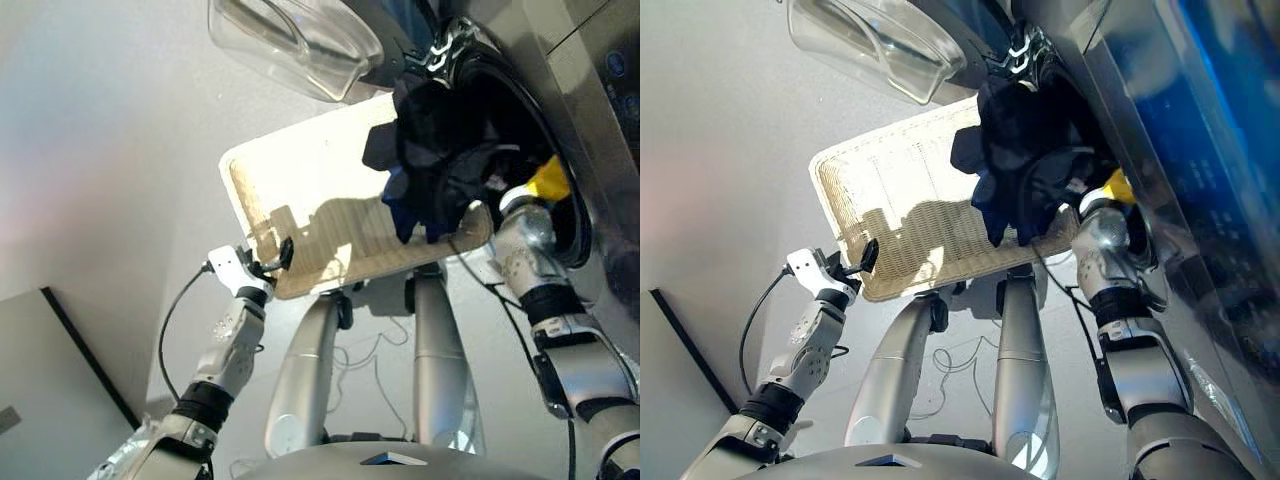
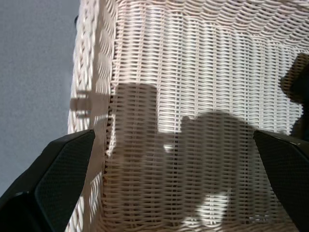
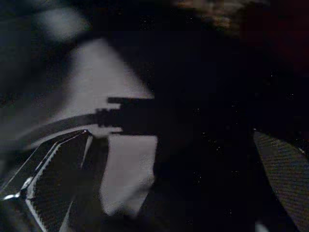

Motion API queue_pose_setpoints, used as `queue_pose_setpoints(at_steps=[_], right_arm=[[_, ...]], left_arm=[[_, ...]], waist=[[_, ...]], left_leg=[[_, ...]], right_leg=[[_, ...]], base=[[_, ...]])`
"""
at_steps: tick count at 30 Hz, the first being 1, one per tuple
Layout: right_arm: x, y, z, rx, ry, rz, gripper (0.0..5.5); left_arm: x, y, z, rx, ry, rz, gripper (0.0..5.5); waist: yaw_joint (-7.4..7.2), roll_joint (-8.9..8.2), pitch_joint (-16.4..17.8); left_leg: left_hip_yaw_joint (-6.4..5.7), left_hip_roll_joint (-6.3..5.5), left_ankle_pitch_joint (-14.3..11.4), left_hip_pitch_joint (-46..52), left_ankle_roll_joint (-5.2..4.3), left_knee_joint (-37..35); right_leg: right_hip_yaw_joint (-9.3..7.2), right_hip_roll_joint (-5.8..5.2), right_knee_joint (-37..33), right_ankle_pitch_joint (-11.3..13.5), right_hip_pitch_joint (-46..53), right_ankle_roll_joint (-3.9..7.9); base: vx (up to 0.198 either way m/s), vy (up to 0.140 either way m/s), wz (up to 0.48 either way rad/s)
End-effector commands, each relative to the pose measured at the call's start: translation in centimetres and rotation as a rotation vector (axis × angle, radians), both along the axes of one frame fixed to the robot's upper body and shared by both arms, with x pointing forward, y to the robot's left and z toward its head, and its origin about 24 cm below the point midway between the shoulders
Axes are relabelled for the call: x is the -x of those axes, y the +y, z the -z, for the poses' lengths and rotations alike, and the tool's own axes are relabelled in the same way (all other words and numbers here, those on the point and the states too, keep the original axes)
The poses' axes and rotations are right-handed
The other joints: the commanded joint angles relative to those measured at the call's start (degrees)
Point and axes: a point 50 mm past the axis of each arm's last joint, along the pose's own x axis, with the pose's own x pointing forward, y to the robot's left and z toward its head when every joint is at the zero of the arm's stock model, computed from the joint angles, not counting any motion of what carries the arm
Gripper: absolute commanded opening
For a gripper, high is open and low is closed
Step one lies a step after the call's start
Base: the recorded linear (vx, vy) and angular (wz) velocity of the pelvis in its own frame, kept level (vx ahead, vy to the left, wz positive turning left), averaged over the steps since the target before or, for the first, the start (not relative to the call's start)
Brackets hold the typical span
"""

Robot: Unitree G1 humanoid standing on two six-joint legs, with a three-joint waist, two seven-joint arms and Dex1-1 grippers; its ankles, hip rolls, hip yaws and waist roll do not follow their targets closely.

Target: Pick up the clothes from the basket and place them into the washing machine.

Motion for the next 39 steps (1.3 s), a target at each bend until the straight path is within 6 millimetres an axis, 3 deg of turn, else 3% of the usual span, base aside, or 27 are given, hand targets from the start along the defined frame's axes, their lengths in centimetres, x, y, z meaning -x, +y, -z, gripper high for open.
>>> queue_pose_setpoints(at_steps=[1, 7, 16, 17, 23, 30, 35, 39], right_arm=[[0.2, 1.6, -0.7, 0.133, -0.030, -0.150, 5.50], [-0.4, 2.8, 0.5, 0.272, 0.068, -0.224, 5.50], [-2.3, 3.1, -0.4, 0.257, 0.100, -0.126, 5.50], [-2.4, 2.8, -0.6, 0.248, 0.100, -0.100, 0.00], [-2.7, 3.3, -1.4, 0.146, 0.050, -0.054, 0.00], [-1.5, 3.1, -2.7, -0.183, -0.116, -0.028, 0.00], [-0.6, 0.5, -5.6, -0.478, -0.343, 0.071, 0.00], [0.5, -3.1, -9.1, -0.697, -0.580, 0.241, 0.00]], left_arm=[[1.1, 3.0, 0.3, -0.102, -0.004, -0.045, 5.50], [0.7, 3.6, 0.4, -0.133, 0.006, -0.073, 5.50], [-0.5, 3.7, -0.3, -0.137, -0.007, -0.125, 5.50], [-0.6, 3.7, -0.4, -0.139, -0.008, -0.133, 5.50], [-0.8, 3.4, -0.6, -0.137, -0.011, -0.140, 5.50], [-0.6, 3.0, -0.4, -0.127, -0.011, -0.126, 5.50], [0.1, 2.5, 0.2, -0.115, 0.003, -0.079, 5.50], [0.4, 1.8, 0.8, -0.108, 0.019, -0.030, 5.50]], waist=[[1.86, -1.51, -2.2], [3.01, -2.39, -1.7], [4.78, -1.00, 0.2], [4.90, -0.67, 0.3], [5.13, 0.41, 0.3], [4.04, 0.99, -0.2], [3.55, 1.98, -0.6], [2.98, 3.24, -0.8]], left_leg=[[-1.40, 0.33, 0.5, -0.4, 0.21, -1.9], [-2.76, 0.03, 1.4, -0.5, -0.13, -2.9], [-3.61, -0.36, 1.9, -2.5, 0.07, -3.3], [-3.58, -0.46, 1.8, -3.1, 0.15, -2.9], [-3.14, -0.76, 1.6, -3.7, 0.34, -2.3], [-2.13, -0.59, 1.3, -0.6, 0.25, -4.0], [-1.04, -0.69, 1.1, 1.9, 0.35, -5.4], [-0.07, -0.90, 0.4, 2.9, 0.65, -5.3]], right_leg=[[-2.28, 0.42, -3.6, -1.3, 3.9, 3.17], [-3.72, -0.11, -4.1, -1.7, 4.4, 3.08], [-4.35, -0.71, -2.9, -2.4, 2.3, 3.00], [-4.32, -0.83, -2.4, -2.6, 1.7, 2.96], [-3.85, -0.88, -1.7, -2.8, 0.8, 2.97], [-2.87, -0.84, -3.6, -2.1, 2.9, 3.28], [-1.63, -0.62, -5.2, -1.8, 4.6, 3.53], [-0.26, -0.36, -5.3, -1.9, 4.8, 3.88]], base=[[0.011, -0.046, 0.209], [0.009, -0.043, 0.242], [0.000, 0.000, 0.000], [0.000, 0.000, 0.000], [0.000, 0.000, 0.000], [0.011, 0.023, -0.019], [0.013, 0.049, -0.144], [0.002, 0.067, -0.228]])
